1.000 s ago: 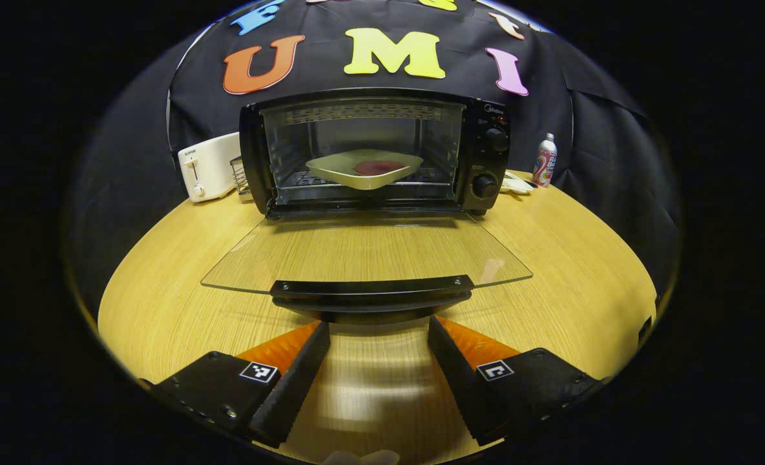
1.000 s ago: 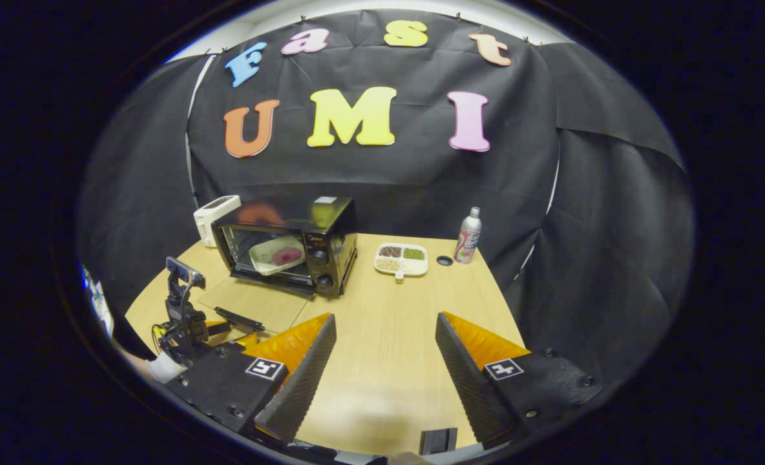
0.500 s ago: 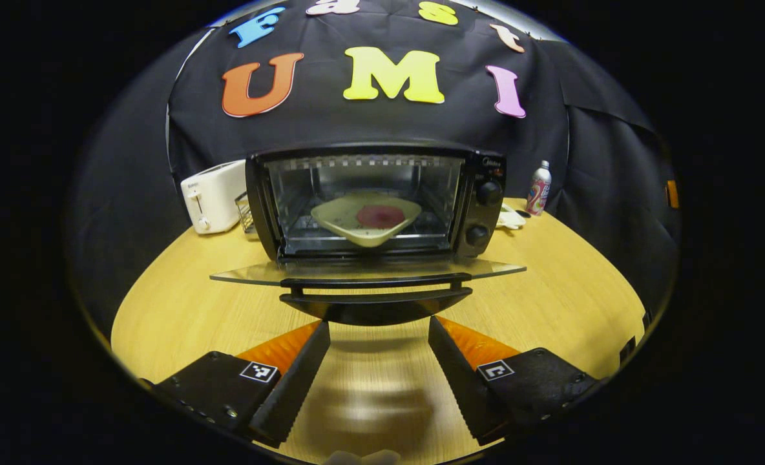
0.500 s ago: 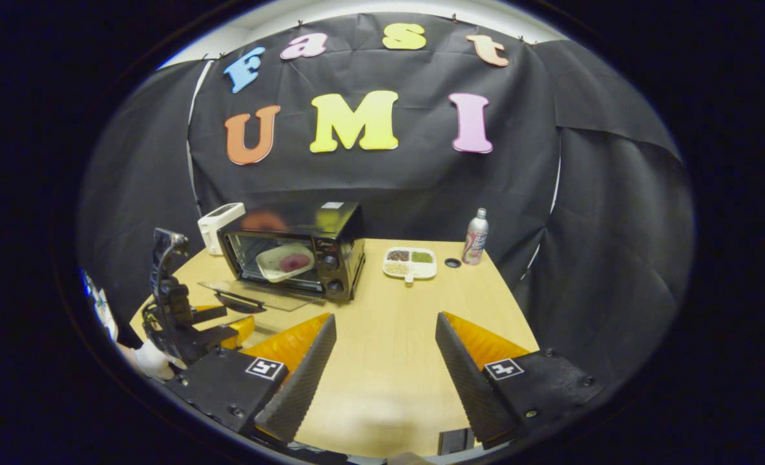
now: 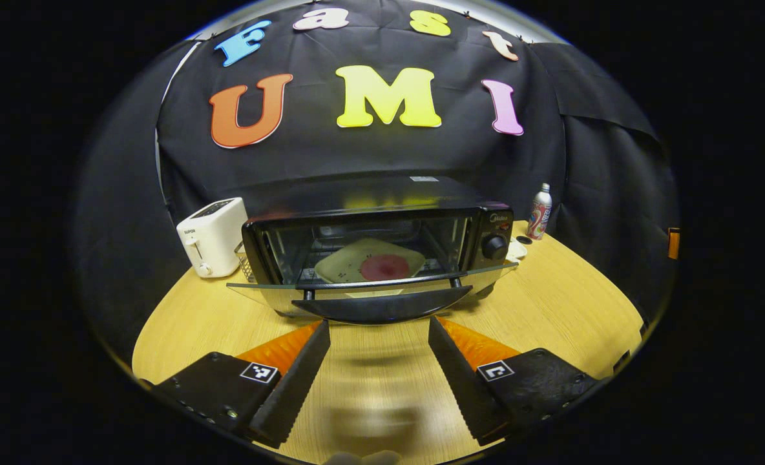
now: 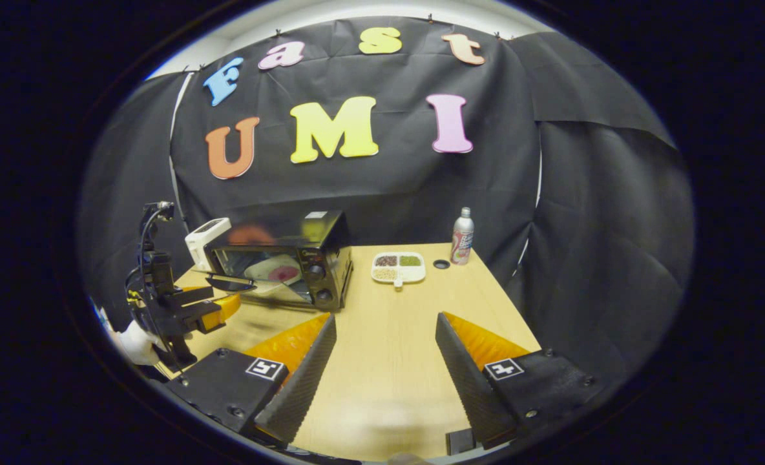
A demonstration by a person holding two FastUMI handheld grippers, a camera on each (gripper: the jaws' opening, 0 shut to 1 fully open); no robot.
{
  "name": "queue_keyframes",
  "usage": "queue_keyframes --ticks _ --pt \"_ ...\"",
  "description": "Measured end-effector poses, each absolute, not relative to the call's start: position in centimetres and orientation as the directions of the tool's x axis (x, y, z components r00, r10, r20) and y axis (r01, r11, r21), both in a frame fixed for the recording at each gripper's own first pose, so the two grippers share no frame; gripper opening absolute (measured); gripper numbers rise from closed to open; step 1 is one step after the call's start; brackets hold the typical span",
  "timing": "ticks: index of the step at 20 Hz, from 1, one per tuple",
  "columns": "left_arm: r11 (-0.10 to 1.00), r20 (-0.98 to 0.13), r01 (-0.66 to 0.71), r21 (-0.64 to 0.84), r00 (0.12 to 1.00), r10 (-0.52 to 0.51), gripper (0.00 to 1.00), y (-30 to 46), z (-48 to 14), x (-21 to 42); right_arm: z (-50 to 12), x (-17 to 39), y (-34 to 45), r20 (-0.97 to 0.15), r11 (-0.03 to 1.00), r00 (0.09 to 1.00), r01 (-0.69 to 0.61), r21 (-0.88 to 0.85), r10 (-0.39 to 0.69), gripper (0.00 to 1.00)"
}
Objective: Open the electric oven with the left hand, put the food in, and close the electric oven.
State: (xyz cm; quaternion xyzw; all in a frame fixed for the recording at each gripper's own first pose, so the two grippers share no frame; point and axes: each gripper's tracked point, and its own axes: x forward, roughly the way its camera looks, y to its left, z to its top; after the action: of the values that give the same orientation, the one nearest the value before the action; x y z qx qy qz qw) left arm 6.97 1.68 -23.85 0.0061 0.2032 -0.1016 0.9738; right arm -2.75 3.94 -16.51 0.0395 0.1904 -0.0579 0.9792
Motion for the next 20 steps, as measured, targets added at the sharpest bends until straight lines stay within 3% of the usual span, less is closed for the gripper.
queue_keyframes --ticks 8,20 --pt "0.974 -0.345 0.227 -0.015 0.913 -0.218 0.96 0.8 -21.4 10.3 -15.5 -2.4 3.3 -0.365 0.985 0.921 0.165 0.053 -0.135 0.96" --pt "0.974 -0.341 0.227 -0.004 0.915 -0.215 0.96 1.4 -21.9 9.3 -15.6 -2.6 4.9 -0.365 0.989 0.924 0.139 0.048 -0.112 0.98"
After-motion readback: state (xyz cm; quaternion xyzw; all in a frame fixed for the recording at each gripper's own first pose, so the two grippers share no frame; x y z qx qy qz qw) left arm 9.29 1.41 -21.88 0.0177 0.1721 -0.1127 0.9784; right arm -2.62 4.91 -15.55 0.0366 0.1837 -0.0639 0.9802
